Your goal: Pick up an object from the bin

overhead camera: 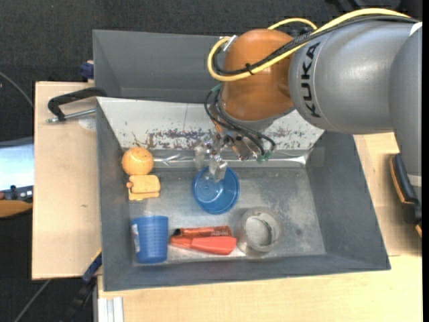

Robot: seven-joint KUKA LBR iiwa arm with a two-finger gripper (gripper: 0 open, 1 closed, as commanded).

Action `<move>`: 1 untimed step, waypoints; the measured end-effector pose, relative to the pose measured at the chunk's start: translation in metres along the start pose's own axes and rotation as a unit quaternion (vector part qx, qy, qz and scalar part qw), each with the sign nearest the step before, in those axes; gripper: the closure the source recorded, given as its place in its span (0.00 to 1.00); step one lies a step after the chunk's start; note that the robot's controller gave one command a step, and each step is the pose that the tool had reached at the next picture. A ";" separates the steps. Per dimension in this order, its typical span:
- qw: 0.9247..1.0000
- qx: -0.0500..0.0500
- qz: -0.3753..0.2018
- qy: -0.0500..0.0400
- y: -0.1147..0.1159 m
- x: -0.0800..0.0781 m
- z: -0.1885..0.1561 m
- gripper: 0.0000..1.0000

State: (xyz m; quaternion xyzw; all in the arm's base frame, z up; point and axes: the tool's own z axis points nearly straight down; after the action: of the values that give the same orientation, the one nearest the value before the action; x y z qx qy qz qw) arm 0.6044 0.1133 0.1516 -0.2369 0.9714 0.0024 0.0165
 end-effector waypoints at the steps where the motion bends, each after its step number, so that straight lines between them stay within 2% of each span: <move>1: 1.000 -0.003 -0.008 0.009 0.009 0.005 0.001 1.00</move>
Offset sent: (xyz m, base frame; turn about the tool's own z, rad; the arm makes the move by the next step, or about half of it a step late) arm -0.0225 0.0058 0.1728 -0.0670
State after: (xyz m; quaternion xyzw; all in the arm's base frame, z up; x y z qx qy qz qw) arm 0.5957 0.1193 0.1506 -0.2450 0.9695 0.0034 0.0072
